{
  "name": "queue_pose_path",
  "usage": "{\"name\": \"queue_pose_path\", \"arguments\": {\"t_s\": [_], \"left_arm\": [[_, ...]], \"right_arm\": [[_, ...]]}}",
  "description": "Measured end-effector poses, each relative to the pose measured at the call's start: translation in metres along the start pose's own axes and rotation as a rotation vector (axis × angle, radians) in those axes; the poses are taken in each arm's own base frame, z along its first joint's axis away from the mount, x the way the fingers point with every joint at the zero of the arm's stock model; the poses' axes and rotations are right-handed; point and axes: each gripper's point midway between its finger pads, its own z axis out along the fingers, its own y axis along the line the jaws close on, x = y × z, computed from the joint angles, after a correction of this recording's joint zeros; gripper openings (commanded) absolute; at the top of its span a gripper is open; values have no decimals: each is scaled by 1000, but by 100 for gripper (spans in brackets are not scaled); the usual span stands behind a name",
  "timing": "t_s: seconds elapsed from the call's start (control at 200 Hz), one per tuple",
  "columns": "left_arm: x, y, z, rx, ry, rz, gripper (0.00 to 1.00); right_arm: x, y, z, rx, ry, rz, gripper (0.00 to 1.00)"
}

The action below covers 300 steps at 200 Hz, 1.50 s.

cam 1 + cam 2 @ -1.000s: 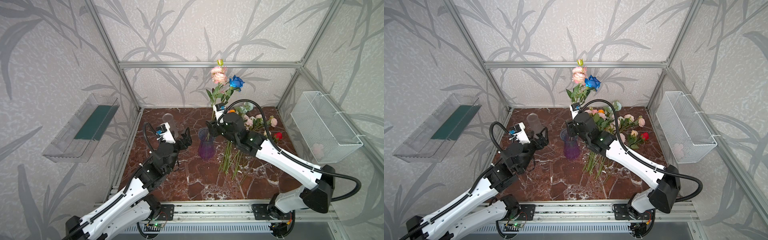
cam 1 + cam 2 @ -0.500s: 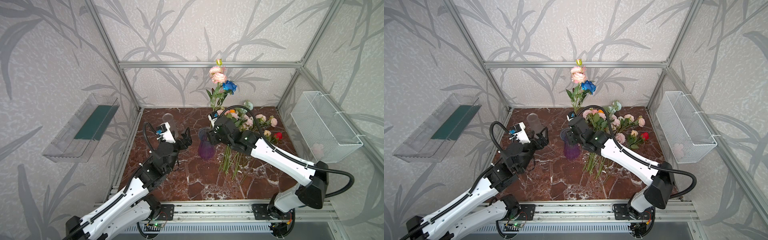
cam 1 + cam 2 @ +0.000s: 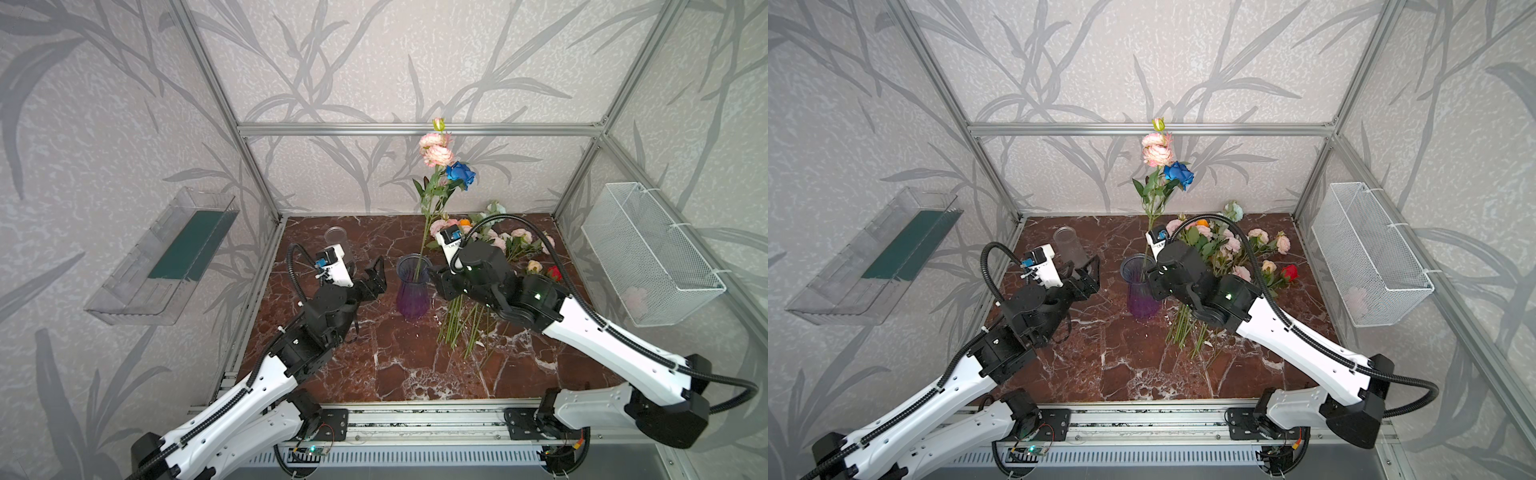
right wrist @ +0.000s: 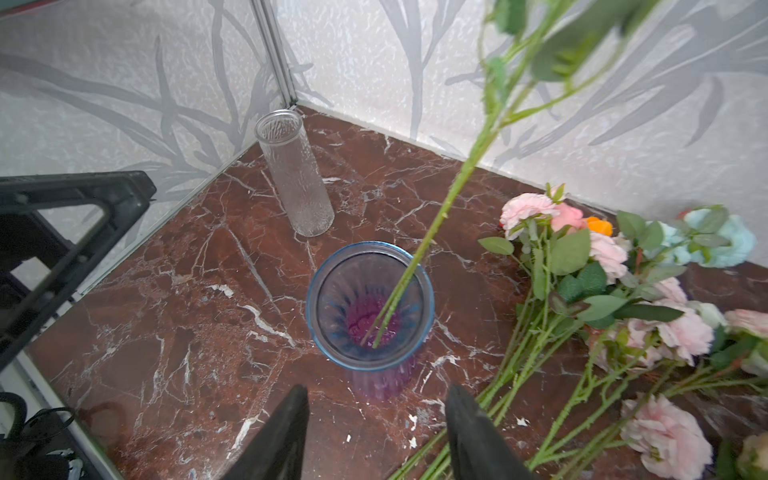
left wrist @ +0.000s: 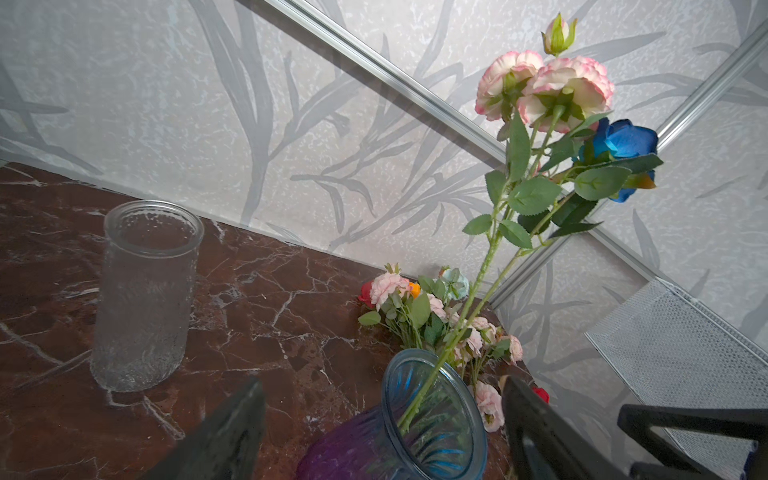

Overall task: Arrange the flowers into the vase
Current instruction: 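Open the right gripper and reach back down to the rose pile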

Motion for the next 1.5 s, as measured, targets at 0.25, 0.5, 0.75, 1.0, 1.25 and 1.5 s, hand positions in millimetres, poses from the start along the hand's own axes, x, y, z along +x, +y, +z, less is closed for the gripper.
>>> {"name": "queue_pose_path", "arguments": {"t_s": [0.25, 0.5, 0.75, 1.0, 1.25, 1.5], "left_arm": [[22, -63, 5, 294, 155, 0, 80], [70, -135, -15, 614, 383, 44, 81], [93, -155, -28, 715, 475, 83, 81], [105, -153, -28, 705, 510, 99, 82], [106, -153, -28, 706, 509, 110, 82], [106, -153, -28, 703, 505, 117, 82]], "right_arm": [[68, -141, 5, 252, 92, 282, 17], [172, -216, 42, 361, 307, 588, 20], [222, -224, 79, 307, 429, 733, 22], [246, -232, 109, 294, 472, 808, 22], [248, -236, 127, 272, 467, 851, 14], [241, -237, 131, 251, 437, 868, 15]]}}
